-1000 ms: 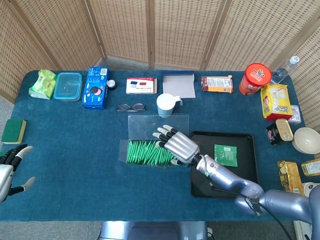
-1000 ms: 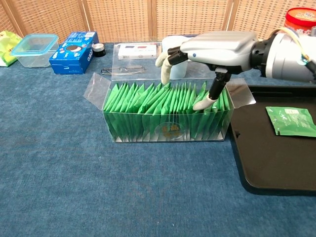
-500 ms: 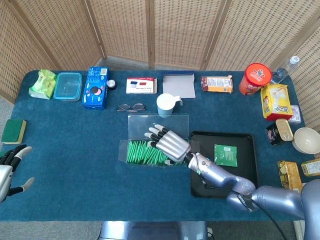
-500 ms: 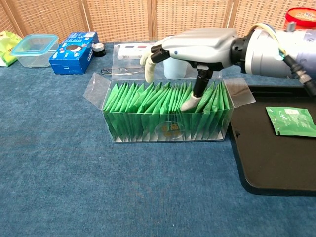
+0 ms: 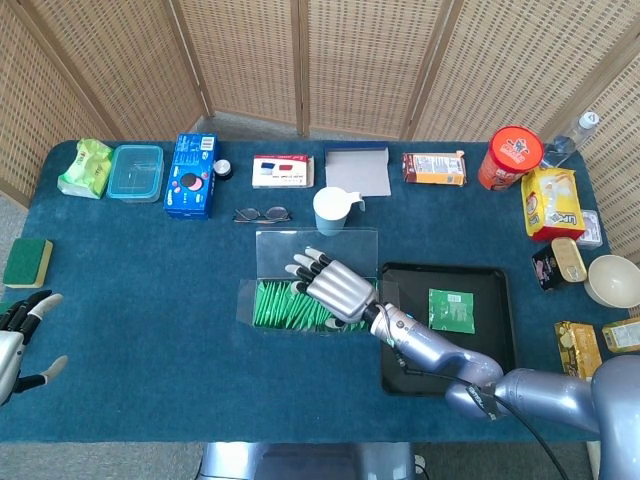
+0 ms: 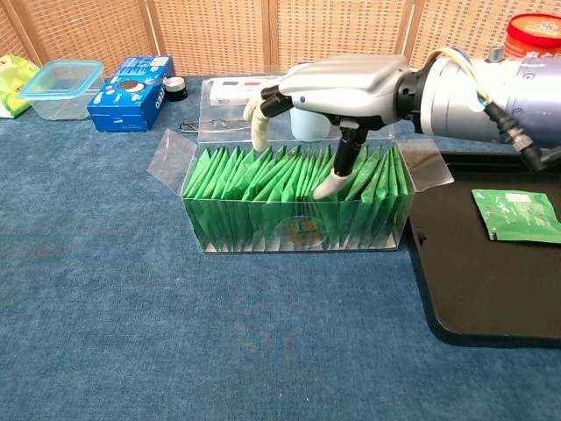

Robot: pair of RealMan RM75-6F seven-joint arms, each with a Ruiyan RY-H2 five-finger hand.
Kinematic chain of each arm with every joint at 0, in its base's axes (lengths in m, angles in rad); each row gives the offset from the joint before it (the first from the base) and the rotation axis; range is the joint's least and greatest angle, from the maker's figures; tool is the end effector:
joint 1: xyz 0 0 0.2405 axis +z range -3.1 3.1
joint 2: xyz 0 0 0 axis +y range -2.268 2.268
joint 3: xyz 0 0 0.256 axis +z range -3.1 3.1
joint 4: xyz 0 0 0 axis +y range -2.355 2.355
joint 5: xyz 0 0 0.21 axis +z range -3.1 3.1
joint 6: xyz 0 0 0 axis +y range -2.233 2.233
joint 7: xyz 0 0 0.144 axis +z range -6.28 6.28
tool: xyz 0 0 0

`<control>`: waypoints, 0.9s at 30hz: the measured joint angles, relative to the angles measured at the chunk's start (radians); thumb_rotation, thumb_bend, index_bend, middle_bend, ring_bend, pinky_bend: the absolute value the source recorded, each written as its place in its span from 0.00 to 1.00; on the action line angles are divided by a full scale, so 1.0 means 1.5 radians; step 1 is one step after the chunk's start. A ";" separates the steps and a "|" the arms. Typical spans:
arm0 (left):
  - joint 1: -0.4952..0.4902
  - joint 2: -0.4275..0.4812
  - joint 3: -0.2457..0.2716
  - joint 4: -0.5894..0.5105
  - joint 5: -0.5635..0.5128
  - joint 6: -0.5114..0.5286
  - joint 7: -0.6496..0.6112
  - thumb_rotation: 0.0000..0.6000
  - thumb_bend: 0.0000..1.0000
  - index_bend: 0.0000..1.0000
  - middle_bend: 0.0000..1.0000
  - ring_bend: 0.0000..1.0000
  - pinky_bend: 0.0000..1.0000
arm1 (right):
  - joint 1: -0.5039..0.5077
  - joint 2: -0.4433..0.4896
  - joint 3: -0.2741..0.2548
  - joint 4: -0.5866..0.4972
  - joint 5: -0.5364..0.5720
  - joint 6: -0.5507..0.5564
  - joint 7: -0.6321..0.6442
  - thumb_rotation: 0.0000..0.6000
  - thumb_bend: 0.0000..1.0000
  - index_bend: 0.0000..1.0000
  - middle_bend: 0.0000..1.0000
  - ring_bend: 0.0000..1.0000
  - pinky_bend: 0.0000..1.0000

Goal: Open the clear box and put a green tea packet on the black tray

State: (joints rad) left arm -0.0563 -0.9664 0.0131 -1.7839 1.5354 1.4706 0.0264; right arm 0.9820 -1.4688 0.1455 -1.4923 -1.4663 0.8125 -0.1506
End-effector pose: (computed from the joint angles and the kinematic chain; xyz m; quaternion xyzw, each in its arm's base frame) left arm -0.2936 0.1571 0.1789 -0.6147 -0.4087 -0.3609 0.5700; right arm -0.0546 -0.3472 -0.0173 0.8569 -0.2040 0.3959 0.2597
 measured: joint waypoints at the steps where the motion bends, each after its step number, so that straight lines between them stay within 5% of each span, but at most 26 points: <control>1: 0.000 0.000 0.000 0.000 0.000 0.001 0.000 1.00 0.20 0.13 0.13 0.16 0.24 | 0.001 -0.001 0.000 0.003 0.000 -0.001 0.000 1.00 0.09 0.31 0.16 0.07 0.09; 7: 0.002 0.002 0.001 -0.001 0.000 0.003 0.000 1.00 0.20 0.13 0.13 0.16 0.24 | 0.004 -0.010 -0.001 0.014 -0.001 0.002 0.004 1.00 0.11 0.32 0.17 0.07 0.09; 15: 0.003 0.001 0.000 0.003 -0.001 0.003 -0.003 1.00 0.20 0.13 0.13 0.16 0.24 | -0.004 -0.021 -0.003 0.028 -0.012 0.028 0.021 1.00 0.32 0.32 0.19 0.11 0.09; 27: 0.000 -0.001 -0.001 0.004 0.000 0.000 -0.003 1.00 0.20 0.13 0.13 0.16 0.24 | -0.017 -0.017 -0.008 0.024 -0.013 0.045 0.030 1.00 0.43 0.34 0.21 0.13 0.10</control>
State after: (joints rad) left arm -0.0556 -0.9680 0.0120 -1.7778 1.5357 1.4709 0.0222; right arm 0.9568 -1.4942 0.1341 -1.4559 -1.4851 0.8801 -0.1057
